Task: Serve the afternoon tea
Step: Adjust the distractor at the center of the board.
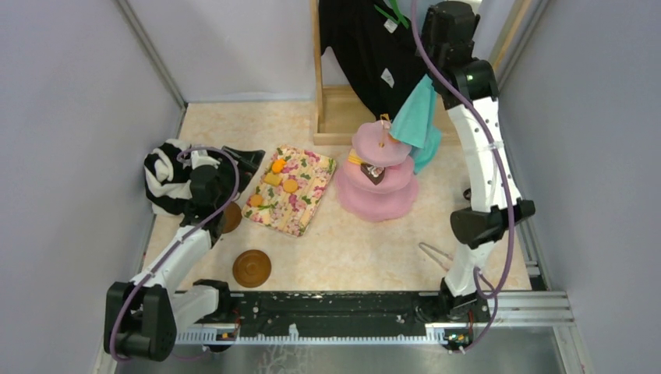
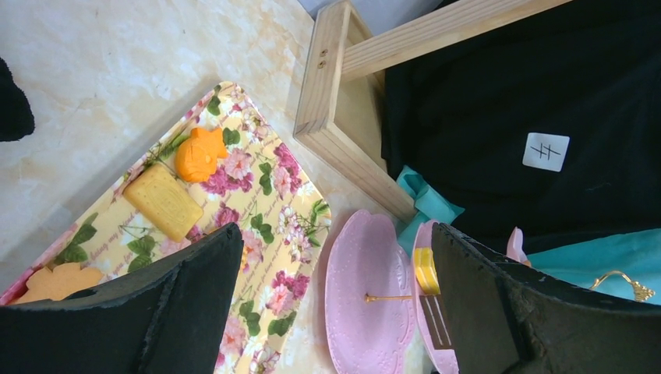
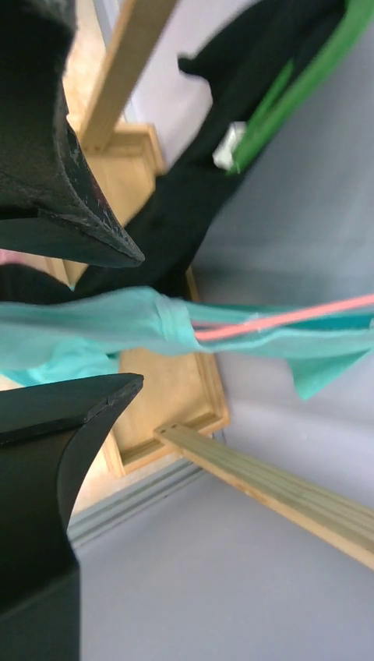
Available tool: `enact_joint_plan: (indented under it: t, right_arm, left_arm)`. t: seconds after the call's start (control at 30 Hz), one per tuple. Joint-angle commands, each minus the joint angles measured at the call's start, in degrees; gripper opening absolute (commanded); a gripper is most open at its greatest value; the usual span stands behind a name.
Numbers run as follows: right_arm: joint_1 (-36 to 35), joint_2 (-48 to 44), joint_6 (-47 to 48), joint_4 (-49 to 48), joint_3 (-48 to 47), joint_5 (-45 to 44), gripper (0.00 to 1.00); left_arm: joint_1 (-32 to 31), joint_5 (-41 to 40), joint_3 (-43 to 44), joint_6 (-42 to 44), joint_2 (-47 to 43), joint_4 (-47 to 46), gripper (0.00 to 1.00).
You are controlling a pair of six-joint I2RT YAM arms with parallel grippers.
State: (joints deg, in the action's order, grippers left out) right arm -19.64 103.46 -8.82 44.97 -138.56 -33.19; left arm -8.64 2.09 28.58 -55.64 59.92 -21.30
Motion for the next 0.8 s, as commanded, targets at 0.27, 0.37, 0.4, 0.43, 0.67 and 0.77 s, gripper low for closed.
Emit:
enact_joint_plan:
  t: [0.27,0.37,0.4,0.43,0.67,0.77]
  right_arm:
    - [6.2,5.1,-1.4,0.9,-3.1,2.9,0.26]
    - [7.4,4.9,-1.5,-0.1,-2.8,1.1,0.03]
    - [7.9,4.6,-1.5,-0.7,-2.5,0.6,0.00]
    - [8.5,4.3,-1.7,-1.1,-2.3,0.8,0.00]
    - [14.3,2.4,-3.4,-2.0,-1.5,4.5,0.00]
    - [16.9,1.4,-4.4,-2.5,-0.3,6.3,0.00]
  left_arm:
    - [-0.8,-0.1,1.7,0.0,4.3,-4.4,0.95]
    - [-0.9,-0.5,2.0,0.1,4.7,-4.4,0.95]
    - [-1.0,-0.5,2.2,0.2,4.9,-4.4,0.95]
    - [-1.1,-0.5,2.5,0.2,5.1,-4.3,0.95]
    - [-2.7,-1.6,3.9,0.6,7.3,-4.1,0.95]
    - [-4.0,-2.4,4.6,0.7,8.4,-4.3,0.95]
